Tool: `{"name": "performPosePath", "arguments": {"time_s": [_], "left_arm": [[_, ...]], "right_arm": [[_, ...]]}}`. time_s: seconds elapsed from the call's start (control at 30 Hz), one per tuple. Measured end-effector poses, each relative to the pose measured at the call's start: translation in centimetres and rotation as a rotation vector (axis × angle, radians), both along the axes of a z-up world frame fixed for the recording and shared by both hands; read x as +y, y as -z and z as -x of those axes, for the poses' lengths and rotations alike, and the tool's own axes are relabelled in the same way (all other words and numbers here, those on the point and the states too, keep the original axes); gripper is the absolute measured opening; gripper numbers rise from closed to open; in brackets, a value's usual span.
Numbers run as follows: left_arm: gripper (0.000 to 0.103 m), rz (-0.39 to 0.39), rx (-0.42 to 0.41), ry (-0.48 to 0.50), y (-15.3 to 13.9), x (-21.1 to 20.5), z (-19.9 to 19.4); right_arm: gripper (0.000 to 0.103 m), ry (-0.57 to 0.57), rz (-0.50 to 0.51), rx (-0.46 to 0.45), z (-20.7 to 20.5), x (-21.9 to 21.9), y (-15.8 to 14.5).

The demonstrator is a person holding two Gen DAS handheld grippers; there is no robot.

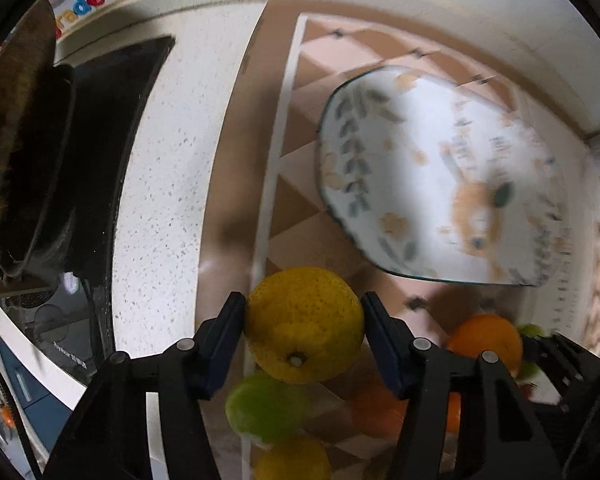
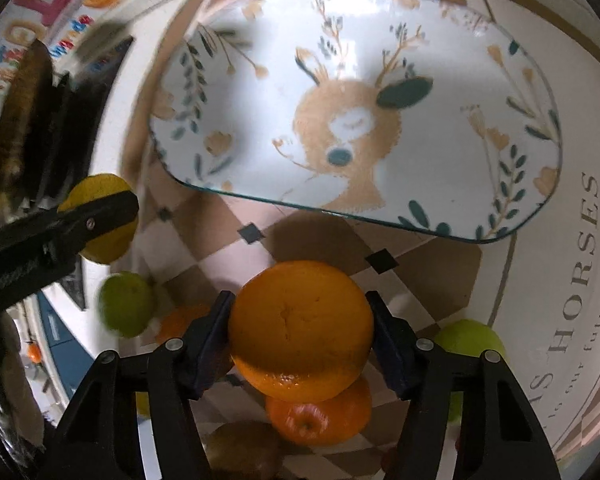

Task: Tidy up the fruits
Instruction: 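Lower the orange onto the white plate with the right tool while the left tool sets the lemon beside it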

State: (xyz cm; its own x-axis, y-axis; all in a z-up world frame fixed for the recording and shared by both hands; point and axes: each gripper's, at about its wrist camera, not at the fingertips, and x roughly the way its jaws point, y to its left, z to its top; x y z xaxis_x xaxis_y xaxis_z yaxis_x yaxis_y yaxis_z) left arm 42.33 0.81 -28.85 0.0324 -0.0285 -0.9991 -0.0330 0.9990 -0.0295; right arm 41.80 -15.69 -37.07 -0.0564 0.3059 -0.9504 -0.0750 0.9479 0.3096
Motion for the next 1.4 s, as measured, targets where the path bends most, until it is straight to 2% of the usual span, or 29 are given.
{"name": "performPosePath", "arguments": {"time_s": [0.13,0.23,0.33,0.53,0.8,1.07,1.13,1.17,1.23,1.27,1.3,1.4], "left_arm": [[0.057,0.073,-0.056,0.010,-3.6,-1.1,-0.9],[0.057,0.147,-0.071,0.000,-4.4,-1.9,-2.8],[0.057,0.186,-0.057,-0.026,-3.4,-2.5,-5.5],[0.057,0.257,0.063,-0.093,0.7,-4.1,-10.9],[0.057,0.238,0.123,-0.108,3.7,-5.0,-12.2],[0.057,0.207,0.132,-0.112,4.3,-5.5,-12.1],[0.057,0.213,0.132,-0.115,4.2,-5.2,-12.1],[0.060,0.212,0.127,-0.113,4.0,-5.1,-12.0],[0.074,0.198,0.103,-0.101,3.2,-4.7,-12.2],[0.084,0.194,0.090,-0.095,2.6,-4.5,-12.1],[0.089,0.189,0.075,-0.089,2.1,-4.4,-11.9],[0.089,0.160,0.038,-0.076,0.5,-4.1,-11.5]], "right_arm": [[0.067,0.054,-0.043,-0.067,-0.9,-2.2,-3.3],[0.067,0.100,-0.043,-0.134,-3.1,-4.3,-4.8],[0.067,0.129,-0.017,-0.165,-6.1,-5.3,-4.4],[0.067,0.113,0.042,-0.195,-10.6,-5.6,-2.5],[0.067,0.076,0.040,-0.175,-13.0,-4.1,-0.5],[0.068,0.077,0.051,-0.139,-13.8,-3.7,0.5],[0.092,0.081,0.061,-0.143,-13.8,-3.7,0.3],[0.094,0.085,0.068,-0.154,-13.8,-3.8,-0.1],[0.094,0.097,0.077,-0.162,-13.7,-4.1,-1.0],[0.094,0.104,0.084,-0.162,-13.6,-4.3,-1.4],[0.094,0.110,0.098,-0.161,-13.4,-4.5,-1.8],[0.094,0.128,0.122,-0.162,-12.5,-5.1,-3.1]]}}
